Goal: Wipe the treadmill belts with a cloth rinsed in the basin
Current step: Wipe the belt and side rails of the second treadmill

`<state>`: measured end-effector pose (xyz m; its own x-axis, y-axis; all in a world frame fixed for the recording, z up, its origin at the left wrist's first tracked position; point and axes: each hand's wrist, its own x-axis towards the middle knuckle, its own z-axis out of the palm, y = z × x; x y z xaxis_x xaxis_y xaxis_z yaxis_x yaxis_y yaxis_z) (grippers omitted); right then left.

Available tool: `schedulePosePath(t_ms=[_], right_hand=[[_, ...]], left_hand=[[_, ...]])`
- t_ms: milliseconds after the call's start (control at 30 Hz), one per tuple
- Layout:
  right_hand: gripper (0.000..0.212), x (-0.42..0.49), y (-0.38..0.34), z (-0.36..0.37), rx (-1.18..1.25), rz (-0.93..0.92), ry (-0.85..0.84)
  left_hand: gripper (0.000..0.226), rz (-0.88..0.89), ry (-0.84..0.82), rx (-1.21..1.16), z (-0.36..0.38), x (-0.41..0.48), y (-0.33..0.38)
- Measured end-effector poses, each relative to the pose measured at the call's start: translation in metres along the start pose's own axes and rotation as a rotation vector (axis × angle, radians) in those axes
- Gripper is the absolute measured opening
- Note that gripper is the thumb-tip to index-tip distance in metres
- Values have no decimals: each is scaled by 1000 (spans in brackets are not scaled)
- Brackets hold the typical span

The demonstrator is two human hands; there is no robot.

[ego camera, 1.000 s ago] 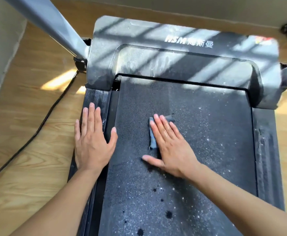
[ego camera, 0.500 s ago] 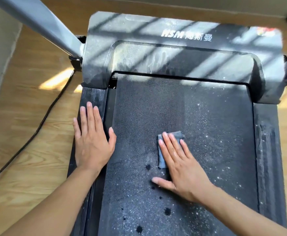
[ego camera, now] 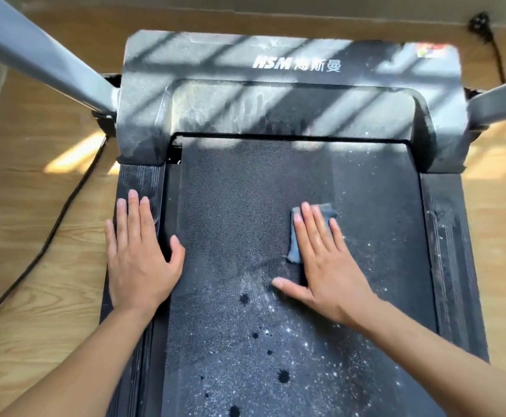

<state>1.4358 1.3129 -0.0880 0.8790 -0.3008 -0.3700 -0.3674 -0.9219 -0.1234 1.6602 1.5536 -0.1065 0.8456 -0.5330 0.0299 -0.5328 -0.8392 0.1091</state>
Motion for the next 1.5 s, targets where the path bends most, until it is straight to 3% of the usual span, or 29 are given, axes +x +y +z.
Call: schedulePosePath(t_ms=[167, 333, 400, 633, 767, 933, 1033, 1333, 1433, 1500], right_hand=[[111, -13, 8, 9, -40, -109, 22], [113, 102, 70, -47, -11, 152, 167], [113, 105, 80, -45, -22, 160, 175], [115, -56, 32, 10, 33, 25, -44], [109, -67, 41, 21, -21, -43, 17], [113, 59, 111, -41, 51, 296, 174], [118, 80, 132, -50, 12, 333, 171], [119, -135, 61, 38, 15, 109, -78], [116, -87, 87, 24, 17, 106, -11], [116, -20, 113, -1, 66, 224, 80]], left_hand=[[85, -13, 6, -25, 0, -1, 0], [85, -23, 16, -41, 0, -2, 1], [85, -19, 9, -60, -1, -1, 2], [92, 65, -36, -38, -3, -2, 1], [90, 59, -33, -41, -3, -2, -1], [88, 48, -20, -69, -5, -2, 2], [88, 39, -33, -76, -7, -1, 3], [88, 31, -42, -74, -9, 0, 4], [88, 26, -28, -86, -9, -1, 5], [87, 34, -25, -95, -8, -1, 5]])
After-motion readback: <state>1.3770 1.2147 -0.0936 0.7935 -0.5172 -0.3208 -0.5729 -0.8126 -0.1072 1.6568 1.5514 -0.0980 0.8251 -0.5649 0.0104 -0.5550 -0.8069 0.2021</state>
